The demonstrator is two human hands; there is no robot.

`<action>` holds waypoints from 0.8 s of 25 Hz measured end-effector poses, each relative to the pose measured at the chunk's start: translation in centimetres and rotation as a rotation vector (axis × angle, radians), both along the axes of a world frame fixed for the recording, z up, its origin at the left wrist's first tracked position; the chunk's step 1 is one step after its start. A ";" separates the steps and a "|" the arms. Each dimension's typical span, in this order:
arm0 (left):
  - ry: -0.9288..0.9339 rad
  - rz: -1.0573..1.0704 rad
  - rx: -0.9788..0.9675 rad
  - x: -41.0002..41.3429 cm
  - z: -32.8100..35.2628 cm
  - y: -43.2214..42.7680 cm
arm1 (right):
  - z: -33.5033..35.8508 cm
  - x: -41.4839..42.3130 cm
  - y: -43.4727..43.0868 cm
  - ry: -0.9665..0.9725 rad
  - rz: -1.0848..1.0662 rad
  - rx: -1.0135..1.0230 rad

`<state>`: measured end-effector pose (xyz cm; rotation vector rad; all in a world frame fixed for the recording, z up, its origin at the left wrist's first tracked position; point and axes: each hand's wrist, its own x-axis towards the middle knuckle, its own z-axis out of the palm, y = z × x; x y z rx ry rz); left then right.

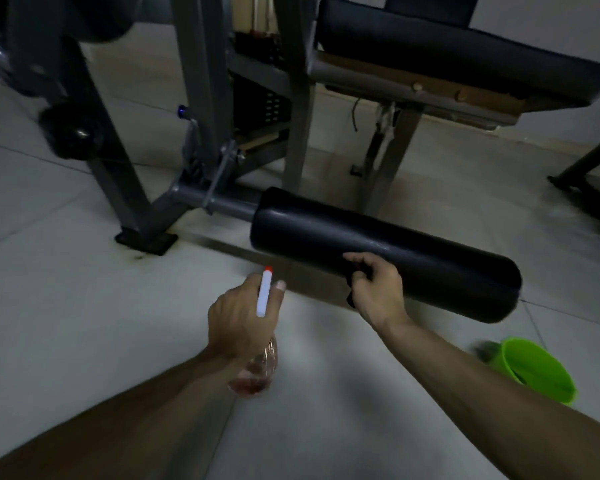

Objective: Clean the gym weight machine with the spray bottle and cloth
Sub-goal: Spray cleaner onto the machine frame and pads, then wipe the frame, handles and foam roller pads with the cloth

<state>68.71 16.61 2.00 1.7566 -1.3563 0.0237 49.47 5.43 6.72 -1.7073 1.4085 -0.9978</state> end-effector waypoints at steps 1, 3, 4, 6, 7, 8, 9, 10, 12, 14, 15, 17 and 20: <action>0.004 0.001 0.052 1.0 0.1 0.4 | 0.0 1.0 0.2 0.006 0.026 -0.002; 0.019 -0.065 0.247 2.5 -1.0 0.7 | -0.2 2.6 0.4 0.012 0.066 -0.002; 0.030 -0.091 0.358 2.8 -1.9 0.7 | -0.4 3.2 0.5 0.013 0.088 0.003; 0.091 -0.048 0.445 2.6 -4.3 0.3 | -0.9 3.9 0.6 0.015 0.134 0.022; 0.210 -0.021 0.443 2.4 -5.0 0.1 | -1.1 4.0 0.6 0.016 0.151 0.028; 0.332 -0.007 0.459 2.1 -5.5 -0.1 | -1.3 4.0 0.6 0.016 0.159 0.033; 0.413 -0.020 0.507 1.7 -5.8 -0.3 | -1.4 3.9 0.6 0.026 0.155 0.037; 0.418 -0.060 0.571 1.5 -5.7 -0.4 | -1.6 3.6 0.6 0.040 0.148 0.036; 0.246 -0.156 0.699 1.9 -5.4 -0.7 | -1.7 3.3 0.5 0.059 0.143 0.031; 0.075 -0.250 0.820 2.9 -4.7 -1.2 | -0.4 3.6 0.0 0.035 0.127 -0.040; 0.040 -0.275 0.872 3.4 -3.9 -1.6 | 0.7 3.7 -0.7 0.020 0.104 -0.120; 0.066 -0.193 0.838 4.6 -1.9 -2.8 | 3.6 3.4 -2.4 0.067 0.030 -0.342; 0.380 0.057 0.435 5.6 1.3 -5.4 | 5.0 0.7 -4.9 0.268 -0.081 -0.584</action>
